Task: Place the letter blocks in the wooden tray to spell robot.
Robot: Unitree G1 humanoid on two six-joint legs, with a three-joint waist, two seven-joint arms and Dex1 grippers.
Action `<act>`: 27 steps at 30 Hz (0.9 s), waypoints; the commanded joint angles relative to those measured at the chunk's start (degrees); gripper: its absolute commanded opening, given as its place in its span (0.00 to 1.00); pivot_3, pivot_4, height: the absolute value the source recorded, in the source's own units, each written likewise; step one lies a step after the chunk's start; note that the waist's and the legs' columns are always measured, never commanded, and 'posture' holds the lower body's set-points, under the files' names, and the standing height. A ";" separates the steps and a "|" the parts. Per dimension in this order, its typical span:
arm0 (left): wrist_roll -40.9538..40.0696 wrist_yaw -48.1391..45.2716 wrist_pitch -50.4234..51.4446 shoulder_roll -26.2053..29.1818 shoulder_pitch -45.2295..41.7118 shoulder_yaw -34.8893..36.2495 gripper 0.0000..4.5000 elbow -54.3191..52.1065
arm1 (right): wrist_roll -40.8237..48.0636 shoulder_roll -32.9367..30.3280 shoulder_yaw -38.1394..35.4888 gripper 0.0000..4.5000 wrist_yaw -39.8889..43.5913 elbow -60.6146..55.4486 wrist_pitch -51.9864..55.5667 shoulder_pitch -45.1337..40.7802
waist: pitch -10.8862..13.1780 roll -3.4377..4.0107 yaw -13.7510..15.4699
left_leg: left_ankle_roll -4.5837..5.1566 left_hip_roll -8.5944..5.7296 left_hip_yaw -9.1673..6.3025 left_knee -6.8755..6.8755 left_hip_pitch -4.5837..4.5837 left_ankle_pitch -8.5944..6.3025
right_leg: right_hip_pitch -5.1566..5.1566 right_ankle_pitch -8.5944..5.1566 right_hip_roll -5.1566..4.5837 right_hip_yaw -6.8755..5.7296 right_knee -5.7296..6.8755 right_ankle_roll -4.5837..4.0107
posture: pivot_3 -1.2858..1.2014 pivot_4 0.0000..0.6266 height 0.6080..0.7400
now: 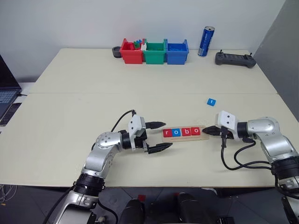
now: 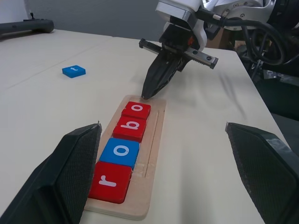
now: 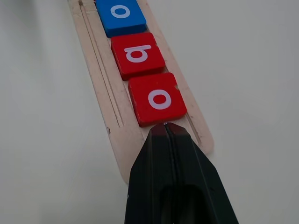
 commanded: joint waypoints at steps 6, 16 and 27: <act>-0.88 0.37 0.74 0.64 0.41 0.53 1.00 -3.27 | -1.72 0.87 0.53 0.00 -0.41 2.42 -2.93 -2.93 | 0.00 0.00 0.02 | 0.00 0.00 0.00 0.00 0.00 0.00 | 0.00 0.00 0.00 0.00 0.00 0.00 | 0.52 0.24 1.00; -0.94 0.55 1.06 1.01 0.55 0.72 1.00 -3.57 | -0.68 0.63 -0.09 0.00 1.52 2.34 -1.92 -4.49 | 0.00 0.00 0.02 | 0.00 0.00 0.00 0.00 0.00 0.00 | 0.00 0.00 0.00 0.00 0.00 0.00 | 0.52 0.24 1.00; -0.81 -0.10 0.62 0.51 -0.97 0.32 1.00 -1.72 | 0.81 -3.38 -3.28 0.00 2.08 2.04 0.52 -5.90 | 0.00 0.00 0.02 | 0.00 0.01 0.00 0.00 0.00 0.00 | 0.00 0.00 0.00 0.00 0.00 0.00 | 0.52 0.24 1.00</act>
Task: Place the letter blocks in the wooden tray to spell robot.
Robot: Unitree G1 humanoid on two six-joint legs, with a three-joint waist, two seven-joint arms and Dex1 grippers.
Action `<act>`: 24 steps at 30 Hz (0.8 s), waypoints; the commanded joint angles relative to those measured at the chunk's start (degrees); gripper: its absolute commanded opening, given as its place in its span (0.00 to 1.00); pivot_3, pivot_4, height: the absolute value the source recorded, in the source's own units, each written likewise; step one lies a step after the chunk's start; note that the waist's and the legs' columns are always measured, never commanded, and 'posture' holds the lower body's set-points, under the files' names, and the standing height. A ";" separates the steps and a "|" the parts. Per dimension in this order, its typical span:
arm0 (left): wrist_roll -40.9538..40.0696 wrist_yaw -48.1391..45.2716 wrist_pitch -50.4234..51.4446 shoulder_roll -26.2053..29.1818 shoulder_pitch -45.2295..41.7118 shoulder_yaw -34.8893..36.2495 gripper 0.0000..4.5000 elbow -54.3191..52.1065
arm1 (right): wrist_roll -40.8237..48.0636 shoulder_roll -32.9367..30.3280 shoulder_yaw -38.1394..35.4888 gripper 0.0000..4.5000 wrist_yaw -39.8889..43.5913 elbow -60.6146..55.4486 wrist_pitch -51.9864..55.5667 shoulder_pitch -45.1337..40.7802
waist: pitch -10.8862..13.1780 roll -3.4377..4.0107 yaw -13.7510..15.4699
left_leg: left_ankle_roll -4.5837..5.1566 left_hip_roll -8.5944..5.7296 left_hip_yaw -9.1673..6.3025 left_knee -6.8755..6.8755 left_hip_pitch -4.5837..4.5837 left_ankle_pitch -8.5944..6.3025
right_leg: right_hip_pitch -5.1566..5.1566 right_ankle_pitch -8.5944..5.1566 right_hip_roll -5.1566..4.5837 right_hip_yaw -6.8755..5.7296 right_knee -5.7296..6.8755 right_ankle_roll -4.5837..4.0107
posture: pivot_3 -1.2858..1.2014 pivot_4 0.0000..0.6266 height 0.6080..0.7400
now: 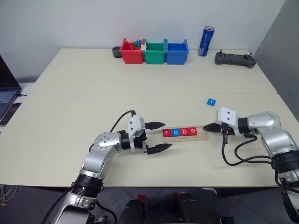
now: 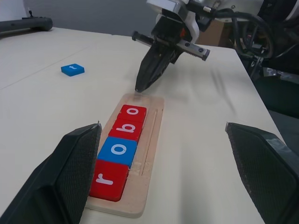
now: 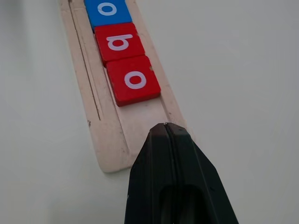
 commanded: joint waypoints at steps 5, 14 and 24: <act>-0.50 -0.64 -1.12 -0.82 -2.39 -0.03 1.00 1.15 | 0.16 0.56 -5.33 0.08 -8.66 2.61 3.32 -5.18 | 0.00 0.00 -0.05 | 0.00 -0.02 0.01 0.01 0.00 0.00 | 0.00 0.00 -0.01 0.01 0.01 0.00 | 0.52 0.24 1.00; -0.27 -0.90 -1.77 -1.34 -3.62 0.03 1.00 2.57 | -1.06 6.02 -9.11 0.73 -25.84 14.13 9.26 -14.25 | 0.00 0.00 0.01 | 0.00 -0.02 0.01 -0.01 -0.03 0.00 | -0.01 0.00 -0.02 0.00 -0.02 -0.01 | 0.52 0.24 1.00; -0.34 -0.52 -1.82 -1.32 -2.93 0.06 1.00 1.86 | 0.11 9.62 -10.62 0.99 -28.60 24.77 10.63 -20.40 | 0.00 0.01 -0.11 | 0.00 -0.02 0.02 -0.03 -0.04 0.00 | -0.03 0.01 -0.01 0.01 -0.01 -0.01 | 0.52 0.24 1.00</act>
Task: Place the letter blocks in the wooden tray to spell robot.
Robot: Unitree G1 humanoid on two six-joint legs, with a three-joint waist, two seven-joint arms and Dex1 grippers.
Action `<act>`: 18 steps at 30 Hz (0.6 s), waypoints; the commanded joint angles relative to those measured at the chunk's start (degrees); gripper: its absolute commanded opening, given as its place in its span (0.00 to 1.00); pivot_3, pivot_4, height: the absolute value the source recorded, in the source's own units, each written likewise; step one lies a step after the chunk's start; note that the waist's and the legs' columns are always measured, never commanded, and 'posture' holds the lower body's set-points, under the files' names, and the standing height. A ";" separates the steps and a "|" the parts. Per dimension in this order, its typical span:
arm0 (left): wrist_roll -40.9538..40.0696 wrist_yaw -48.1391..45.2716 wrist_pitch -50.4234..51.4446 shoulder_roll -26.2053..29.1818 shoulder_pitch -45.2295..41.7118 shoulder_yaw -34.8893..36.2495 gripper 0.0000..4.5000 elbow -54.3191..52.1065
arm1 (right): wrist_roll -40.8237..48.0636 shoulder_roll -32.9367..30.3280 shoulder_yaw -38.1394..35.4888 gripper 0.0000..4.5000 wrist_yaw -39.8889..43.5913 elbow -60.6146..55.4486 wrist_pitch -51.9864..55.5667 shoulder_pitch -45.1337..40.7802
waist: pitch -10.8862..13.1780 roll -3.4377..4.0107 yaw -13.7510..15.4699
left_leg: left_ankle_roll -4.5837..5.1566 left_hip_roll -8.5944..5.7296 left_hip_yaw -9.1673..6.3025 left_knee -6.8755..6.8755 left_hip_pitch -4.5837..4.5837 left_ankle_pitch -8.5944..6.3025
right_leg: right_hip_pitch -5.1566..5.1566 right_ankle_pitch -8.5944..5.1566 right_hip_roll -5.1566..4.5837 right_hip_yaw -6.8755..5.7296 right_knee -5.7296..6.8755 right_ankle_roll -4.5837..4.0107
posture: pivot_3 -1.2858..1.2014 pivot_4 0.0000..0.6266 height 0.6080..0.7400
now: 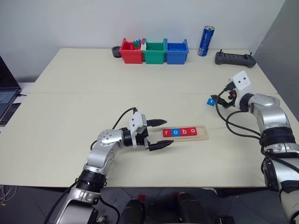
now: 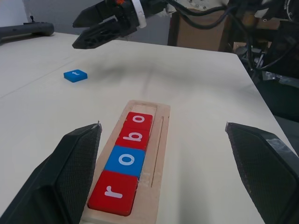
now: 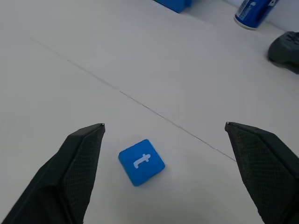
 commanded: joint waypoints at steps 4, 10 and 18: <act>-0.43 -0.07 -0.69 0.26 0.14 0.23 1.00 -1.98 | 0.77 0.05 -0.97 0.99 2.89 6.62 -0.42 -4.36 | 0.00 0.00 -0.02 | 0.00 -0.01 0.01 0.00 -0.01 0.00 | 0.00 0.00 0.00 0.00 0.00 0.00 | 0.52 0.24 1.00; -0.36 0.40 -0.84 0.01 0.34 0.20 1.00 -2.11 | 1.55 2.58 -3.38 0.99 -4.27 12.92 3.06 -8.35 | 0.00 0.01 -0.37 | 0.00 0.01 0.01 -0.01 0.01 0.00 | 0.00 0.00 0.01 0.01 0.02 0.00 | 0.52 0.24 1.00; -0.47 0.75 -0.79 -0.11 1.25 0.16 1.00 -3.17 | 4.13 9.34 -9.56 0.99 -21.90 7.06 12.84 -7.43 | 0.00 0.03 -0.55 | 0.00 0.00 0.00 -0.01 -0.04 0.00 | -0.05 0.00 0.00 0.01 0.07 -0.01 | 0.52 0.24 1.00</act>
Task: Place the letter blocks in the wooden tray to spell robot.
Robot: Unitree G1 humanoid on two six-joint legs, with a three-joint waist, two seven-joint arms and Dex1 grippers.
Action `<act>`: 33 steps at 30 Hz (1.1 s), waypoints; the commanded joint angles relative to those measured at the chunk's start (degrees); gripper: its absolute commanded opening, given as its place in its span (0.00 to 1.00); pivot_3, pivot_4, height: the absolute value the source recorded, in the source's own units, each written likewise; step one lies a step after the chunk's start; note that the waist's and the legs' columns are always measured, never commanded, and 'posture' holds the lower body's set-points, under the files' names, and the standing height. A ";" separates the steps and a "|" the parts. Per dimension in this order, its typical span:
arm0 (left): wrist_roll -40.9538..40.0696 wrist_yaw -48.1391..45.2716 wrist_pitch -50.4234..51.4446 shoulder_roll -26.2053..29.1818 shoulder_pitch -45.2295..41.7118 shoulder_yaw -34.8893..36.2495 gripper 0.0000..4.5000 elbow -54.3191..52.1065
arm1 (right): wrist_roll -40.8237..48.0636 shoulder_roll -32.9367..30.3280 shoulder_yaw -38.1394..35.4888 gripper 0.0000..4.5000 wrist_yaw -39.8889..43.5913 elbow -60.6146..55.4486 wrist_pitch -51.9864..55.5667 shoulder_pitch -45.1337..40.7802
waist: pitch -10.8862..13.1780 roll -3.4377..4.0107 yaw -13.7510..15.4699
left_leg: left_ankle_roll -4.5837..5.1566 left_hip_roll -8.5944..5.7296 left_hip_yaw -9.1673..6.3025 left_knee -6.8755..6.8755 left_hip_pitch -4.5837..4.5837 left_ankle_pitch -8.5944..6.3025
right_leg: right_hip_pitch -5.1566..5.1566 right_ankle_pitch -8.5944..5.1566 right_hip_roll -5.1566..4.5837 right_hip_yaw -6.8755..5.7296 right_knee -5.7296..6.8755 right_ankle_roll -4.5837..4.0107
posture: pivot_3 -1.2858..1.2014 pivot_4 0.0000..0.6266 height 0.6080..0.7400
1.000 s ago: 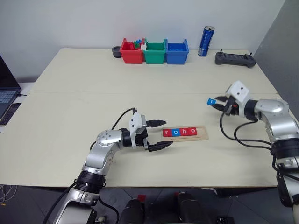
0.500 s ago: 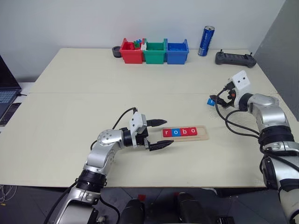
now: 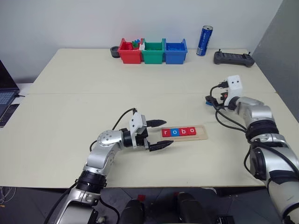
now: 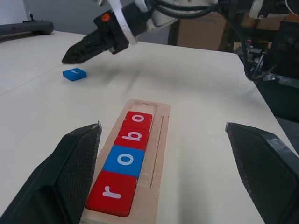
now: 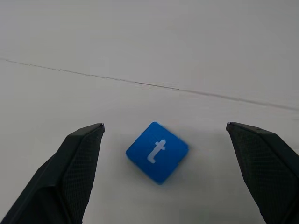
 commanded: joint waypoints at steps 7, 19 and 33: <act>-0.20 0.09 -0.79 -0.17 -0.20 -0.15 1.00 -2.51 | 0.55 3.68 -3.45 0.99 -14.11 -2.62 0.26 0.01 | 0.00 0.02 -0.42 | 0.00 0.00 0.00 -0.01 0.00 0.00 | -0.01 0.00 0.01 0.00 -0.01 0.00 | 0.52 0.24 1.00; -0.28 0.17 -0.43 0.43 0.65 -0.03 1.00 -3.61 | 2.63 8.05 -6.19 0.99 -20.39 -1.94 1.55 0.39 | -0.01 0.03 -1.04 | 0.01 0.01 -0.01 -0.03 0.01 0.00 | -0.01 0.00 0.03 0.00 0.00 0.00 | 0.52 0.24 1.00; -0.41 0.40 -0.13 0.52 0.73 0.14 1.00 -3.95 | 2.77 9.86 -5.96 0.99 -22.57 -2.25 1.70 0.69 | -0.02 0.04 -1.07 | 0.01 0.01 -0.01 -0.03 0.01 0.00 | -0.01 0.00 0.04 0.00 0.01 0.00 | 0.52 0.24 1.00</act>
